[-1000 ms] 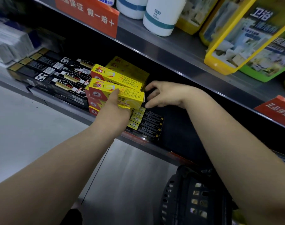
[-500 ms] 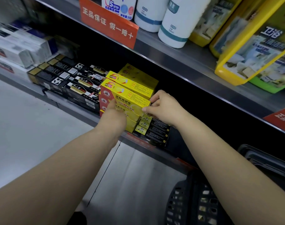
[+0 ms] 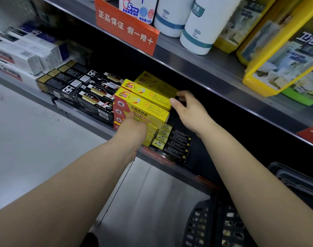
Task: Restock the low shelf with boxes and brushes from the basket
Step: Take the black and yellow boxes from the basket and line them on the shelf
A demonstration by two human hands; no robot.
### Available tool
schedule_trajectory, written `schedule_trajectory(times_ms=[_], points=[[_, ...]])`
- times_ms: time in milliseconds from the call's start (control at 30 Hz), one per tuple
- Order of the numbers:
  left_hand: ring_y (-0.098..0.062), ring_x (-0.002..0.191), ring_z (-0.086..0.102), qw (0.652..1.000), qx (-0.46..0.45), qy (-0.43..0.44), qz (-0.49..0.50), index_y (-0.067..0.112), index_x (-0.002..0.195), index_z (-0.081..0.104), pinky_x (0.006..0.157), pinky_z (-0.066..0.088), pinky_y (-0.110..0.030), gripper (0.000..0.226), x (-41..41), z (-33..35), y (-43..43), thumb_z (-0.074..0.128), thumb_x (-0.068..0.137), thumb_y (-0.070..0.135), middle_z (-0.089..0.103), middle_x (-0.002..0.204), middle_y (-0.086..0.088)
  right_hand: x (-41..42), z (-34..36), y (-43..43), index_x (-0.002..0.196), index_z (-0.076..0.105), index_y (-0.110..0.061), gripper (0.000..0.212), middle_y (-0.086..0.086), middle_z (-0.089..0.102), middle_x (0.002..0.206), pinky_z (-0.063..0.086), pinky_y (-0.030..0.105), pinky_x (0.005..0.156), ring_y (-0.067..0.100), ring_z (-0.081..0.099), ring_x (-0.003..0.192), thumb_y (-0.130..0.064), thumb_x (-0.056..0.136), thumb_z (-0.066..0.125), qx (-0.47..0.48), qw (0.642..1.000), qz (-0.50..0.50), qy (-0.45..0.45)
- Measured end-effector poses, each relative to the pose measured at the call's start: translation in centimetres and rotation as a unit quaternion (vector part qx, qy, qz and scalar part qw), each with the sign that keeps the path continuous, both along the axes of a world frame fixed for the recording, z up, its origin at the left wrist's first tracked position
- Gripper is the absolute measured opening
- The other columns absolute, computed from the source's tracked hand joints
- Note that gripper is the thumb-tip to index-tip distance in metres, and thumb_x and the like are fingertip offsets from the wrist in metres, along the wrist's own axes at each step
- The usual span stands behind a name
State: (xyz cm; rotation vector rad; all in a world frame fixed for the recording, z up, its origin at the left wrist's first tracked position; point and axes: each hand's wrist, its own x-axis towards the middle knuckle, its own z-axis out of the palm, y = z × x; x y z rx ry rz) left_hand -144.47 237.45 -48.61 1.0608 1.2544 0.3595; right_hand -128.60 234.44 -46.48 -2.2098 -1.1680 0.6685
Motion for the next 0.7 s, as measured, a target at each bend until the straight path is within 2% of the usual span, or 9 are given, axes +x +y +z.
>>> schedule_trajectory(times_ms=[67,133,233,300,367,433,533,600,700], points=[[-0.025,0.138,0.032,1.000,0.000,-0.004,-0.007,0.024,0.151,0.012,0.106,0.028,-0.037,0.065,0.1,0.0,0.0,0.040,0.095,0.004,0.034,0.151,-0.004,-0.2,-0.6,0.2,0.140,0.036,-0.025,0.042,0.005,0.041,0.142,0.043,0.041,0.102,0.022,0.045,0.125,-0.033,0.099,0.041,-0.016,0.999,0.040,0.012],[-0.025,0.138,0.032,1.000,-0.001,-0.010,-0.012,0.024,0.151,0.012,0.110,0.026,-0.040,0.066,0.1,0.0,0.0,0.040,0.095,0.005,0.034,0.151,-0.004,-0.5,-0.9,0.2,0.139,0.039,-0.025,0.038,0.006,0.045,0.139,0.045,0.039,0.100,0.021,0.049,0.119,-0.027,0.101,0.036,-0.025,0.998,0.063,0.000],[-0.026,0.139,0.030,1.000,-0.006,-0.014,-0.014,0.024,0.151,0.012,0.111,0.025,-0.040,0.066,0.1,0.0,0.0,0.042,0.095,0.006,0.034,0.151,-0.008,-0.4,-1.1,0.1,0.133,0.045,-0.024,0.034,0.003,0.055,0.122,0.051,0.040,0.092,0.016,0.055,0.095,-0.023,0.101,0.033,-0.021,0.998,0.063,-0.006],[-0.026,0.140,0.028,1.000,-0.007,-0.019,-0.013,0.025,0.151,0.011,0.112,0.024,-0.041,0.068,0.1,0.1,0.0,0.041,0.094,0.004,0.033,0.152,-0.006,-0.4,-1.2,0.0,0.132,0.045,-0.025,0.033,-0.007,0.056,0.100,0.052,0.047,0.088,0.026,0.059,0.095,-0.022,0.101,0.033,-0.023,0.998,0.060,0.000],[-0.025,0.141,0.026,1.000,-0.002,-0.017,-0.010,0.024,0.151,0.012,0.111,0.024,-0.040,0.070,0.2,0.7,-0.2,0.041,0.093,-0.001,0.032,0.152,-0.003,-0.5,-1.2,-0.2,0.132,0.045,-0.024,0.033,-0.012,0.050,0.092,0.052,0.048,0.086,0.032,0.059,0.101,-0.021,0.101,0.034,-0.027,0.998,0.057,0.005],[-0.023,0.132,0.037,1.000,0.017,-0.020,-0.005,0.024,0.151,0.016,0.101,0.032,-0.032,0.069,0.3,1.5,-0.7,0.041,0.092,-0.001,0.038,0.148,-0.001,-0.4,-0.7,-0.5,0.130,0.047,-0.023,0.031,-0.008,0.051,0.101,0.054,0.042,0.085,0.031,0.059,0.101,-0.019,0.100,0.037,-0.021,0.999,0.041,0.018],[-0.011,0.087,0.048,0.998,0.063,-0.026,-0.009,0.022,0.147,0.028,0.068,0.039,-0.014,0.060,0.3,3.1,-2.0,0.045,0.092,0.004,0.053,0.118,-0.001,-0.1,0.8,-1.5,0.118,0.053,-0.024,0.023,-0.003,0.056,0.110,0.051,0.033,0.084,0.019,0.058,0.096,-0.019,0.097,0.045,-0.007,0.999,0.048,0.020],[-0.009,0.087,0.048,0.993,0.101,-0.038,-0.040,0.021,0.142,0.038,0.057,0.036,-0.008,0.053,0.4,4.1,-3.3,0.049,0.092,0.006,0.057,0.113,0.001,0.1,2.3,-3.1,0.107,0.058,-0.025,0.016,-0.002,0.060,0.109,0.049,0.033,0.087,0.017,0.057,0.098,-0.019,0.094,0.051,0.000,0.997,0.073,0.017],[-0.009,0.093,0.056,0.971,0.186,-0.057,-0.141,0.016,0.124,0.057,0.065,0.041,-0.004,0.036,0.6,5.6,-5.8,0.055,0.090,0.007,0.063,0.113,-0.001,-0.1,5.0,-7.1,0.095,0.062,-0.027,0.011,-0.003,0.064,0.099,0.050,0.035,0.086,0.022,0.062,0.095,-0.017,0.091,0.058,0.013,0.995,0.089,0.042]])
